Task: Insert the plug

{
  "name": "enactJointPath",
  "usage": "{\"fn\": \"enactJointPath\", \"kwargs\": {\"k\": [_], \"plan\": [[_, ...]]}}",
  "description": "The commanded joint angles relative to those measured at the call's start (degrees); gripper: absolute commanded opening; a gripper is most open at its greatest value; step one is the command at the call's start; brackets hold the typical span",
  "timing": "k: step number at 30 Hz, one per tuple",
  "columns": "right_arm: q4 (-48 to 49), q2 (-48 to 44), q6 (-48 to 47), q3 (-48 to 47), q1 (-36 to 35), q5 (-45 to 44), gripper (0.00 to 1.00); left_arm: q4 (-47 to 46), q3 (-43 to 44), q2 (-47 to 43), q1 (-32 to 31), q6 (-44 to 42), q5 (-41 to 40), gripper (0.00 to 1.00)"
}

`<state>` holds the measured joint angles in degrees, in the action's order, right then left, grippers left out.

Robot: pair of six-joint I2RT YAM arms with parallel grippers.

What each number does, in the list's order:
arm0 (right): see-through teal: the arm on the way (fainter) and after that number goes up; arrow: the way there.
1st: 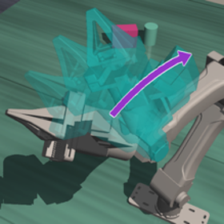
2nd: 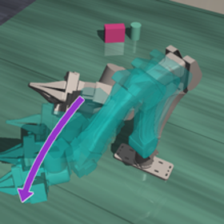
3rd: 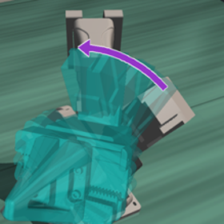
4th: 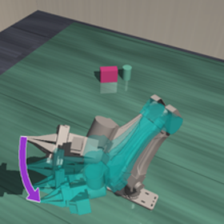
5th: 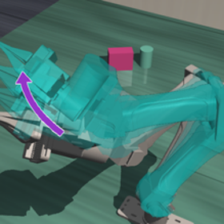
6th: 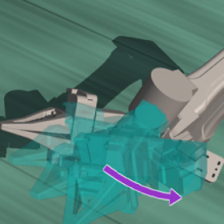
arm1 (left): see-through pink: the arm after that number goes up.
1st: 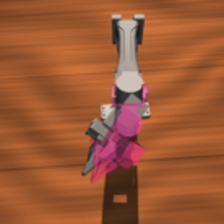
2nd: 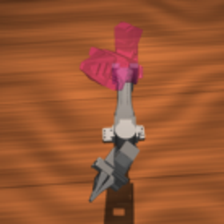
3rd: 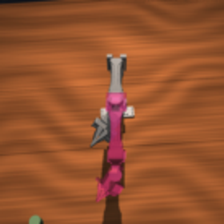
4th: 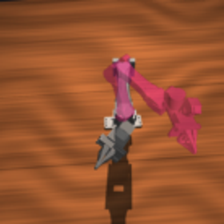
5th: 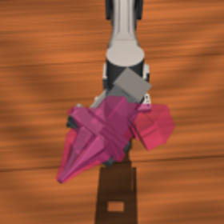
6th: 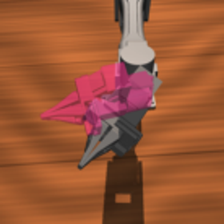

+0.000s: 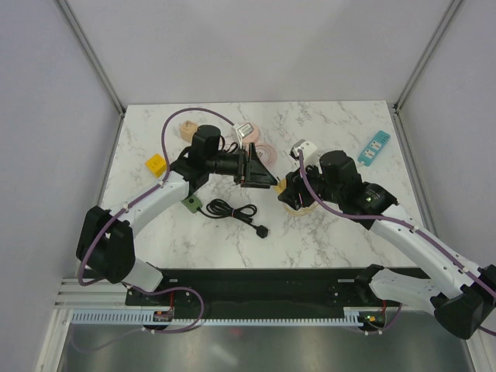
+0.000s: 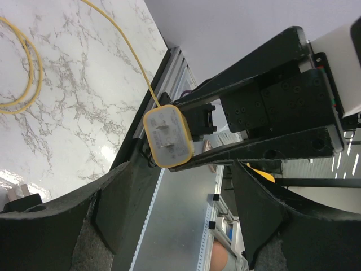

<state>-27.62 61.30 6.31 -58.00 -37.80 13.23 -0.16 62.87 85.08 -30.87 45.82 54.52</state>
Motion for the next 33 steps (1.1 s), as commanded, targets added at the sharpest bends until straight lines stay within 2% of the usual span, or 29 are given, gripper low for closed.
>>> {"fn": "enactJointPath", "kwargs": {"k": [1,7,10,13,14,16,21,23,24,25,27,31,33], "plan": [[4.41,-2.76,-0.68,0.69,-0.61,1.18,0.02,-2.38,-0.47,2.37,-0.77,2.69,1.11,0.77],[4.59,-2.85,-1.03,1.22,-0.61,1.97,0.03,-2.47,0.32,4.48,-2.35,2.60,0.59,0.75],[4.85,-2.59,-1.29,1.31,-0.69,2.23,0.04,-3.44,0.15,4.83,-2.44,2.95,0.59,0.70],[4.77,-2.50,-1.47,1.22,-0.69,1.71,0.06,-4.93,-0.12,5.36,-2.44,4.09,1.37,0.53],[4.68,-2.50,-1.47,1.13,-0.61,1.27,0.06,-5.46,-0.20,5.45,-2.52,4.36,1.81,0.39],[4.15,-2.50,-1.65,0.69,-0.69,1.00,0.09,-7.39,-0.21,5.89,-2.52,5.06,2.95,0.29],[3.71,-2.76,-1.47,0.69,-0.69,0.48,0.21,-18.02,-3.01,6.59,-2.53,12.62,6.82,0.02],[3.71,-2.59,-0.86,0.69,-0.69,-0.14,0.27,-19.43,-3.37,6.68,-2.53,13.68,6.91,0.02],[3.71,-2.59,-0.33,0.52,-0.69,-0.66,0.32,-19.87,-3.54,6.68,-2.53,13.94,6.83,0.02],[3.80,-2.59,0.37,0.34,-0.69,-2.49,0.43,-21.01,-3.72,6.59,-2.61,14.55,6.74,0.02],[3.80,-2.67,3.35,0.17,-0.69,-4.96,0.47,-22.59,-4.24,6.42,-2.53,15.34,6.39,0.02],[3.45,-3.73,8.62,-0.54,-0.69,-9.88,0.73,-26.63,-4.95,6.42,-2.44,18.07,5.07,0.02],[3.27,-4.34,12.48,-0.89,-0.69,-11.38,0.79,-27.52,-4.78,6.42,-2.35,18.69,4.54,0.02]]}}
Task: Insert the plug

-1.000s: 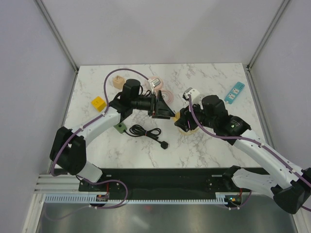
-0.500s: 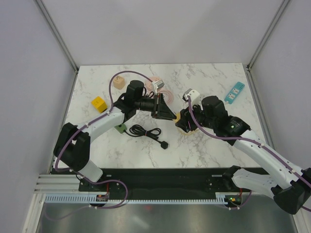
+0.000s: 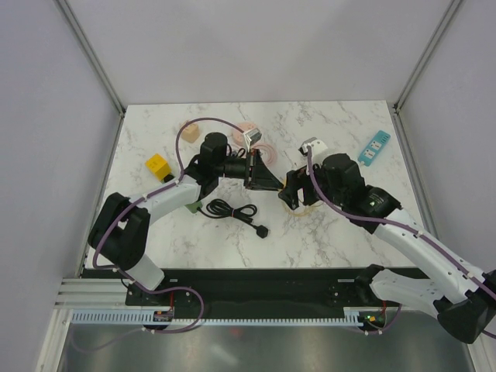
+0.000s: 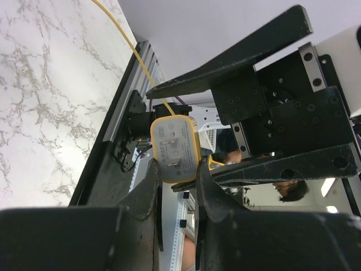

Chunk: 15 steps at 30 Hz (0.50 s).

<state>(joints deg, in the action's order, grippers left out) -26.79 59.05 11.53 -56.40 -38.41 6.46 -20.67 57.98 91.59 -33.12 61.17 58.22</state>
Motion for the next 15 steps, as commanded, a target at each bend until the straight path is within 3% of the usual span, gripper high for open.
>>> {"fn": "enactJointPath", "kwargs": {"k": [1,7,15], "plan": [[2.09,-2.35,8.76,-3.18,0.00,-5.48,0.83,-7.54,0.21,-0.10,-0.01,3.61,0.67,0.02],[-0.02,-5.77,23.69,-5.30,0.01,-11.20,0.88,-15.18,0.38,-0.45,0.78,7.11,-1.61,0.02],[1.56,-12.81,41.63,-4.78,0.09,-15.34,0.85,-27.48,1.61,0.69,1.13,13.97,-6.09,0.02]]}}
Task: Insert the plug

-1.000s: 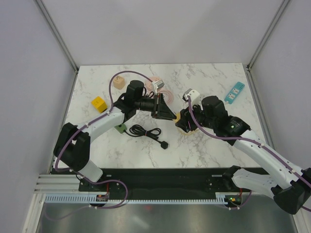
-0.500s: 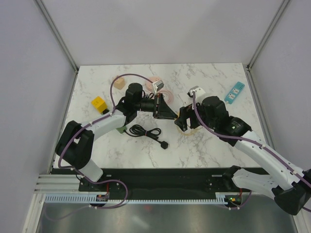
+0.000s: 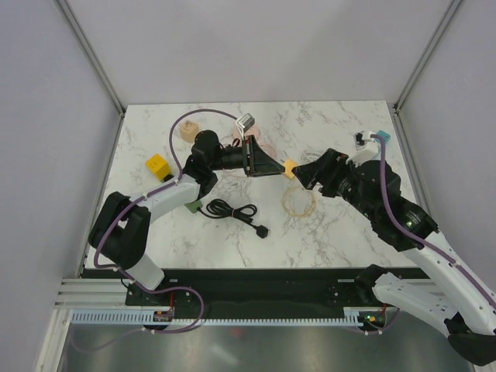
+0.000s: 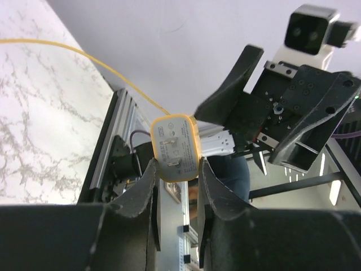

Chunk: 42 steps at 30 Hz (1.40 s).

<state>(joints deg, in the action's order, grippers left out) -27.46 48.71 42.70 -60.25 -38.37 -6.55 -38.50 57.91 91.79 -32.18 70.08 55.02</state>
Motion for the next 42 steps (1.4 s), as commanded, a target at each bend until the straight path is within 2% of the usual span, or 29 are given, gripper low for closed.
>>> {"fn": "enactJointPath", "kwargs": {"k": [1,5,9,10,17,22,29,34,35,37,38,40,41,42], "plan": [[3.02,-4.13,13.70,-0.14,0.05,-1.37,0.84,-12.45,1.68,0.84,0.19,6.98,-3.43,0.02],[8.29,-7.13,20.73,3.90,0.05,0.04,0.83,-18.36,1.68,1.11,0.19,10.59,-5.97,0.02],[14.27,-8.63,25.15,9.70,0.05,-0.48,0.71,-21.61,1.07,0.23,0.10,12.35,-8.09,0.02],[15.85,-8.80,25.76,10.32,0.14,-0.49,0.71,-22.31,0.80,0.06,0.02,12.71,-8.18,0.02],[25.59,-7.67,26.03,14.71,0.05,-1.01,0.69,-25.74,-0.51,-1.00,-0.95,14.99,-8.79,0.02],[32.81,-6.70,25.68,16.13,0.05,-1.19,0.64,-29.08,-2.62,-1.00,-1.92,17.45,-9.32,0.02],[34.32,-4.68,25.68,16.22,0.05,-2.24,0.60,-31.99,-3.59,-0.82,-2.97,18.42,-9.32,0.02],[35.72,-3.71,25.51,16.57,-0.04,-2.42,0.53,-32.51,-3.59,-0.38,-3.76,18.86,-8.88,0.02],[35.81,-3.71,25.33,16.57,-0.04,-2.42,0.51,-32.60,-3.77,-0.38,-3.94,18.95,-9.14,0.02],[35.81,-3.80,24.81,16.65,0.05,-2.59,0.41,-32.95,-4.73,-0.47,-4.03,19.83,-9.41,0.02],[35.81,-3.80,24.54,16.39,0.05,-2.51,0.29,-32.95,-5.00,-0.64,-4.03,19.83,-9.76,0.02],[35.29,-3.97,23.58,16.22,-0.04,-2.51,0.16,-32.08,-5.61,-1.00,-4.03,19.04,-10.02,0.31],[35.20,-3.97,23.22,16.04,-0.04,-2.59,0.01,-28.86,-5.70,-1.52,-4.03,16.95,-9.94,0.46],[34.85,-3.80,22.96,15.78,0.05,-3.12,0.00,-25.87,-5.62,-2.83,-4.03,15.01,-9.76,0.68]]}}
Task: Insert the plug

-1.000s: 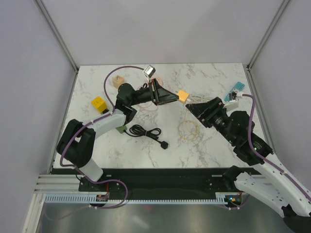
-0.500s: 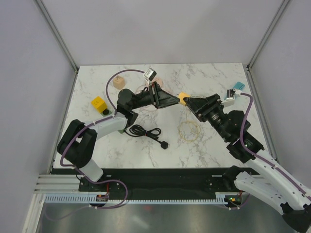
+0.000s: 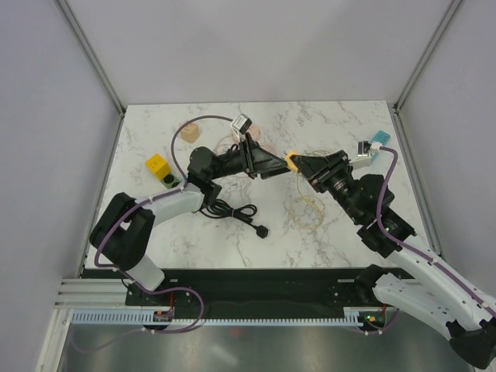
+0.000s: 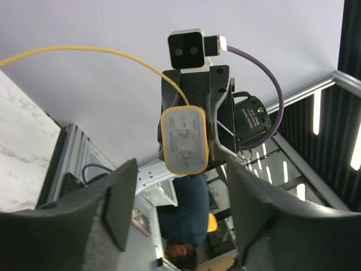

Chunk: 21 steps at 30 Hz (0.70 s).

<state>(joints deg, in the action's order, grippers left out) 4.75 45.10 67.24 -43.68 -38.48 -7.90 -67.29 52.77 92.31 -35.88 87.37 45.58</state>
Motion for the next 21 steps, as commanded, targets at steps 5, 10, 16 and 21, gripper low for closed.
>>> {"fn": "enactJointPath", "kwargs": {"k": [5,10,16,21], "plan": [[-10.71,5.07,-8.17,-7.64,1.82,-5.28,0.00,28.31,0.22,-11.88,0.02,-21.58,-5.40,0.95],[-29.24,9.47,-13.96,-16.58,13.15,-7.28,0.00,60.21,5.66,-19.52,1.07,-38.04,-15.49,0.98],[-43.07,12.03,-29.17,-23.90,27.54,-14.95,0.00,83.17,11.74,-21.82,1.25,-59.06,-26.22,0.98],[-45.70,20.10,-34.46,-29.26,38.12,-13.01,0.00,83.81,9.29,-24.98,1.25,-65.31,-29.58,0.96]]}}
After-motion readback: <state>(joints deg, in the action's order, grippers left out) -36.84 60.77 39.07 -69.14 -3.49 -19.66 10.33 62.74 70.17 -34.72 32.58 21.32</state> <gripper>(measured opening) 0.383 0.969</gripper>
